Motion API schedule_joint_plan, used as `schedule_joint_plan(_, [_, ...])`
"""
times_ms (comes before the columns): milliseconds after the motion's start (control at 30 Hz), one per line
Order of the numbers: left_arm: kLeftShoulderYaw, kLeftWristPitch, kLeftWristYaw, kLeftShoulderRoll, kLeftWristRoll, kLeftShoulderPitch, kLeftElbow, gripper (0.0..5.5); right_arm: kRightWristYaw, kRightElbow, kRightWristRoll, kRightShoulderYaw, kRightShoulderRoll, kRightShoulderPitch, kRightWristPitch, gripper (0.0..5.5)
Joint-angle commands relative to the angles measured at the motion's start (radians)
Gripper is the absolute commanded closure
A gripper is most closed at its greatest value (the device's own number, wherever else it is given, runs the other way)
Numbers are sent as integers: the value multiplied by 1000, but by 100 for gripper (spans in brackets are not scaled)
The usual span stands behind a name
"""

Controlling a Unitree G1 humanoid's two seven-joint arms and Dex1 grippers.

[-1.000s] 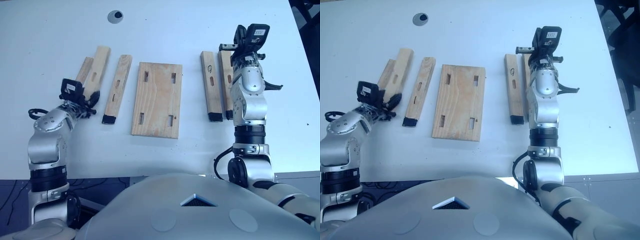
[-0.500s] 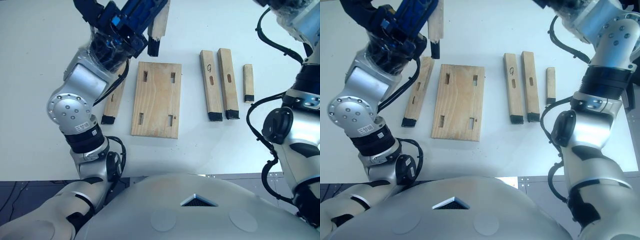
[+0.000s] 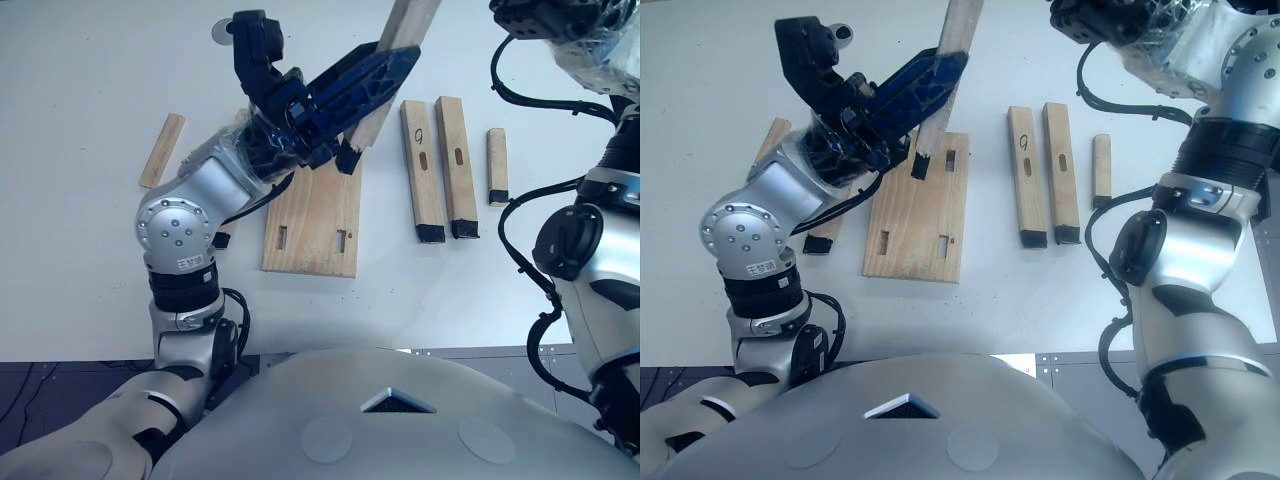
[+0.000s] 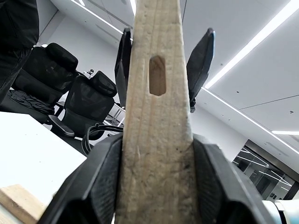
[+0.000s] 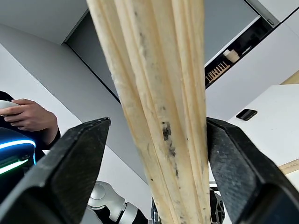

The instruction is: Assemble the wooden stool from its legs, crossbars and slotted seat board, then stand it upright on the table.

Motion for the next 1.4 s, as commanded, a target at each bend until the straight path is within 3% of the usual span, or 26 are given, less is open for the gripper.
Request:
schedule_joint_plan(33, [-28, -13, -3, 13, 53, 35, 21, 350, 9, -16, 15, -5, 1, -23, 2, 267])
schedule_joint_plan(133, [-43, -28, -12, 22, 77, 48, 21, 350, 25, -11, 0, 3, -18, -22, 0, 318])
schedule_joint_plan(300, [-48, -64, -26, 41, 127, 55, 30, 350, 93, -70, -54, 48, -54, 9, -42, 325])
schedule_joint_plan(333, [-44, -67, -29, 48, 134, 56, 32, 314, 107, -84, -63, 53, -56, 17, -61, 327])
schedule_joint_plan(433, [-13, -46, -48, 78, 93, 67, 10, 270, 111, -115, -102, 48, -33, 51, -152, 329])
schedule_joint_plan(533, [80, -22, -49, 114, -46, 88, -30, 230, 101, -186, -160, 73, -3, 122, -275, 336])
schedule_joint_plan(667, [314, -62, 94, 179, -348, 29, 34, 167, 82, -267, -217, 86, 61, 273, -435, 340])
schedule_joint_plan(767, [385, -66, 170, 247, -425, -25, 129, 115, 83, -293, -325, 152, 116, 378, -591, 341])
schedule_joint_plan(1167, [345, -68, 257, 234, -401, 11, 141, 111, 81, -433, -350, 227, 137, 523, -686, 341])
schedule_joint_plan(1400, [222, -98, 194, 277, -94, 52, 130, 111, 36, -354, -348, 195, 131, 421, -694, 341])
